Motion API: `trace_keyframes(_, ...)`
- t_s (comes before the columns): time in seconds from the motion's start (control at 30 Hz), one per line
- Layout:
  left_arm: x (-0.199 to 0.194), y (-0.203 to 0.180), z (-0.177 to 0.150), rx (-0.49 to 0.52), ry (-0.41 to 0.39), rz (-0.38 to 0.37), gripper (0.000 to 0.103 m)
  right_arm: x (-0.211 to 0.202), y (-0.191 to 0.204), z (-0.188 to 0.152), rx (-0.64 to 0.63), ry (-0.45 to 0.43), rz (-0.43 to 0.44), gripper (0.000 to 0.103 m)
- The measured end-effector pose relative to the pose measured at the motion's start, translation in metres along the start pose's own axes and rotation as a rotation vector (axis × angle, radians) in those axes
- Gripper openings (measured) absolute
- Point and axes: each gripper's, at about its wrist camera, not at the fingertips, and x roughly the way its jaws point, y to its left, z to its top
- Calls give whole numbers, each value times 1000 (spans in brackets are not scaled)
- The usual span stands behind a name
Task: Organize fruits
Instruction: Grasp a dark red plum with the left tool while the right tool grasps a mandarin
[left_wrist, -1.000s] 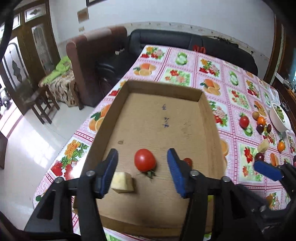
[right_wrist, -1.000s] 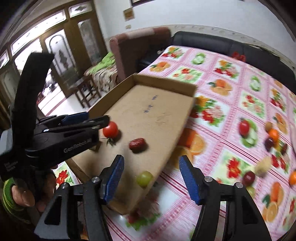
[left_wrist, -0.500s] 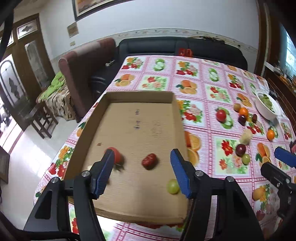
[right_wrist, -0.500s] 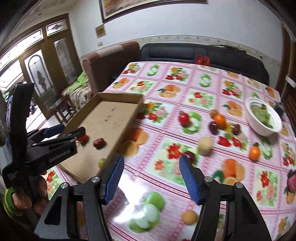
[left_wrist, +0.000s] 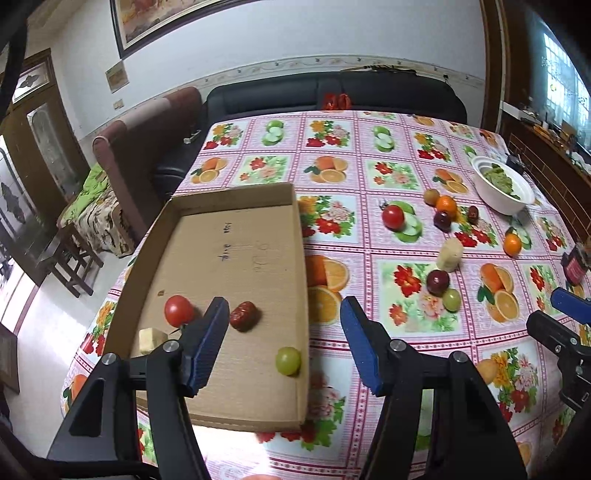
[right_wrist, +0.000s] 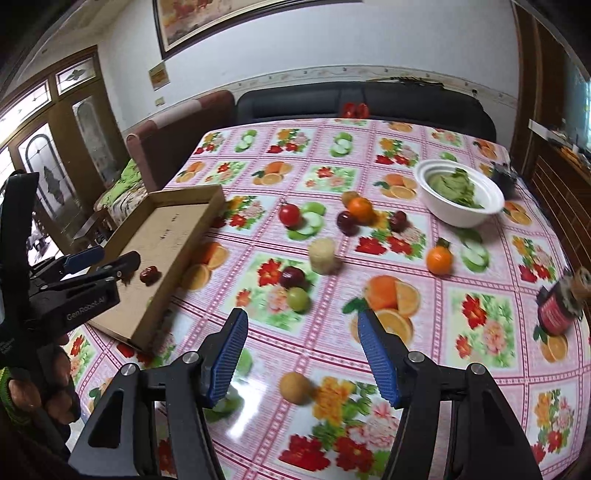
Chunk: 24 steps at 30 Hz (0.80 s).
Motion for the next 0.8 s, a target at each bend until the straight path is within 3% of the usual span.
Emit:
trace_keyframes(0.2,1,-9,-8,-18,49,-177,62,0,-19,-12,27,9,-33,64)
trace_keyframes(0.47,3,-38,-29,43,106,-272,62,5,-35,-29,57,32,-44,64)
trace_keyframes(0.8,23,-65,-9,23,134,-402,61,22,-64,-23,94,24,-67,63)
